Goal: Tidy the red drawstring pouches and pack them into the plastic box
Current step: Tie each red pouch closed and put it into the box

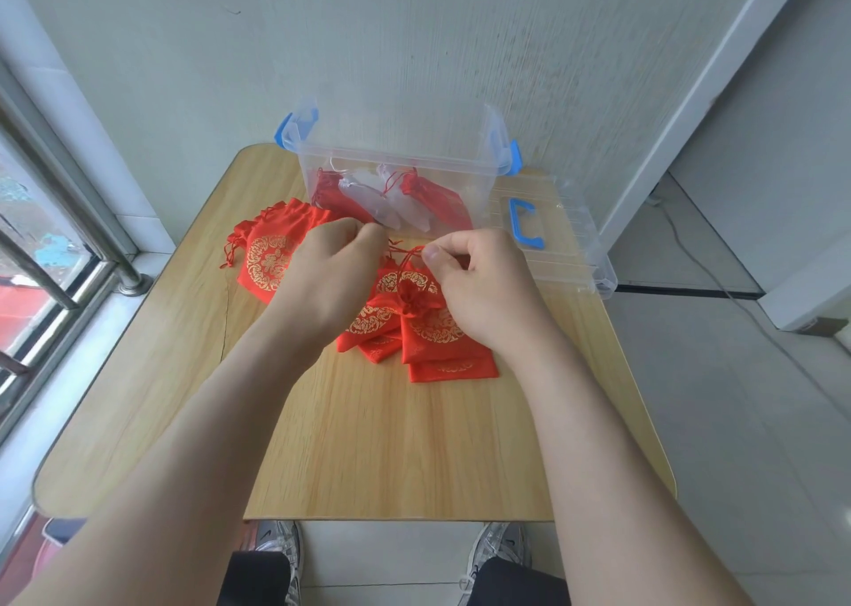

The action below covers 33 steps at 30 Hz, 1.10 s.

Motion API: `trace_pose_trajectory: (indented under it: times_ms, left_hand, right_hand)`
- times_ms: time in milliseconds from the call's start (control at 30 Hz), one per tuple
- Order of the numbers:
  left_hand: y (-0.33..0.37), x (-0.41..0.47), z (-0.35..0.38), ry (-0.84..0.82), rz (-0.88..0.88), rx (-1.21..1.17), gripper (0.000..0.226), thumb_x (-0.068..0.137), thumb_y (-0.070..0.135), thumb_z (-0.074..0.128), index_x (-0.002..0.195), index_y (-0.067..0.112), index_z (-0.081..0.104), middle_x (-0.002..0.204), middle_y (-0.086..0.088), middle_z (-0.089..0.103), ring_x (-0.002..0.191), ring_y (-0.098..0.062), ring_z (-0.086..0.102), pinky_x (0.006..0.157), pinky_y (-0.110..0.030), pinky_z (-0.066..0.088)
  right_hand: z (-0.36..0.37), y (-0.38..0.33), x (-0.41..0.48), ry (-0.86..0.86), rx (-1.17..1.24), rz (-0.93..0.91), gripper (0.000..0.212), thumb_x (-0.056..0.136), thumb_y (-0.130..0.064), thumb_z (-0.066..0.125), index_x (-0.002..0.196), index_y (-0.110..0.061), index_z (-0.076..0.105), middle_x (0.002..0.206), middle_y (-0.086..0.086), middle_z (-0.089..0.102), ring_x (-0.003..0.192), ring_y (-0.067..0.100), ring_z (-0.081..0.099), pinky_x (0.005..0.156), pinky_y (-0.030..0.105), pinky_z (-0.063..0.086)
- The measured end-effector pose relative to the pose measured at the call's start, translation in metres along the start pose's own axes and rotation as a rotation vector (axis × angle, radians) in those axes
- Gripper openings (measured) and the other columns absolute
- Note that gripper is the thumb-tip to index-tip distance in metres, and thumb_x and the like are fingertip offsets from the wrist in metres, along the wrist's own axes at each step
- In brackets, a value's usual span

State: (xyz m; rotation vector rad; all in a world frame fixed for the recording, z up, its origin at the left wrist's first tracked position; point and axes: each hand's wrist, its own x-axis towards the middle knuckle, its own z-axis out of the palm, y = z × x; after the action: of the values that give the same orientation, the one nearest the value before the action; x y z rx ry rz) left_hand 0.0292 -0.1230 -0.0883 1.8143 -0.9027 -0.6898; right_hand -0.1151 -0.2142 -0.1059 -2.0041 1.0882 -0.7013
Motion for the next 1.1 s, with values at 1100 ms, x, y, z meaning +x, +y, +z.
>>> trace_pose_trajectory:
  times_ms: [1100]
  left_hand:
    - [-0.035, -0.015, 0.006, -0.012, 0.028, 0.25, 0.009, 0.101, 0.021, 0.05, 0.108, 0.019, 0.055, 0.088, -0.007, 0.072, 0.074, -0.022, 0.073, 0.057, -0.03, 0.055]
  right_hand:
    - [0.001, 0.012, -0.065, -0.094, -0.278, 0.184, 0.028, 0.102, -0.012, 0.052, 0.111, -0.02, 0.077, 0.113, 0.001, 0.072, 0.083, 0.018, 0.071, 0.07, 0.027, 0.057]
